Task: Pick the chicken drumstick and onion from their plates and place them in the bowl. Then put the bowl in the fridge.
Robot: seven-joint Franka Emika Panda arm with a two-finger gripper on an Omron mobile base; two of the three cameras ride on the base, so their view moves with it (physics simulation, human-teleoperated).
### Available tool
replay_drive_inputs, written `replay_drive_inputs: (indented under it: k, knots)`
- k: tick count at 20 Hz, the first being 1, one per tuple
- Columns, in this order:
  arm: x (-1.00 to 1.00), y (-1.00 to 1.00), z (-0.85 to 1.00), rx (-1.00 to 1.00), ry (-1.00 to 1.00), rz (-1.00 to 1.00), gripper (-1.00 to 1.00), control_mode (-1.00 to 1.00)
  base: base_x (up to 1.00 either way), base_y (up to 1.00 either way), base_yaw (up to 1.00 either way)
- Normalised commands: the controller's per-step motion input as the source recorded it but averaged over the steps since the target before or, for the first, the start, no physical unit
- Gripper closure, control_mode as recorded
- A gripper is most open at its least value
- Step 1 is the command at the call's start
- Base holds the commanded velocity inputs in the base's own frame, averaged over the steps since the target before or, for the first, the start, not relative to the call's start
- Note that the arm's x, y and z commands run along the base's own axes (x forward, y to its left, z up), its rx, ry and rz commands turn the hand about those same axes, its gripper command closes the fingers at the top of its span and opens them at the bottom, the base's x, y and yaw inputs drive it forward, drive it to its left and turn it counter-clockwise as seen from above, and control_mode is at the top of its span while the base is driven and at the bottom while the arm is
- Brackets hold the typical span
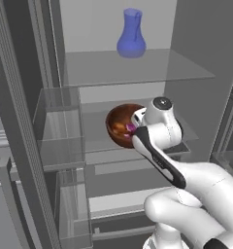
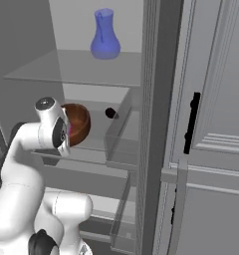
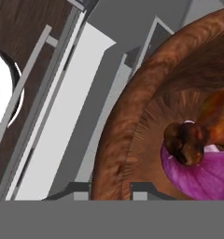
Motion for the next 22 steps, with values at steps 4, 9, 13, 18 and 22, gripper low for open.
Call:
replay_drive_inputs:
  k: [4,9,13,18,22]
  knots:
    - [0.63,0.12,-0.20,-0.02,0.00,0.02,1.00,-1.00,0.00,0.00,0.00]
    - [0.59,0.09,-0.18,-0.05,0.00,0.00,1.00,-1.00,0.00,0.00,0.00]
    - [0.47,0.11,-0.28,-0.09,0.00,0.00,1.00,-1.00,0.00,0.00,0.00]
    - [0.38,0.10,-0.27,-0.10,0.00,0.00,1.00,-1.00,0.00,0.00,0.00]
    - [0.47,0.00,-0.13,-0.07,0.00,0.00,1.00,-1.00,0.00,0.00,0.00]
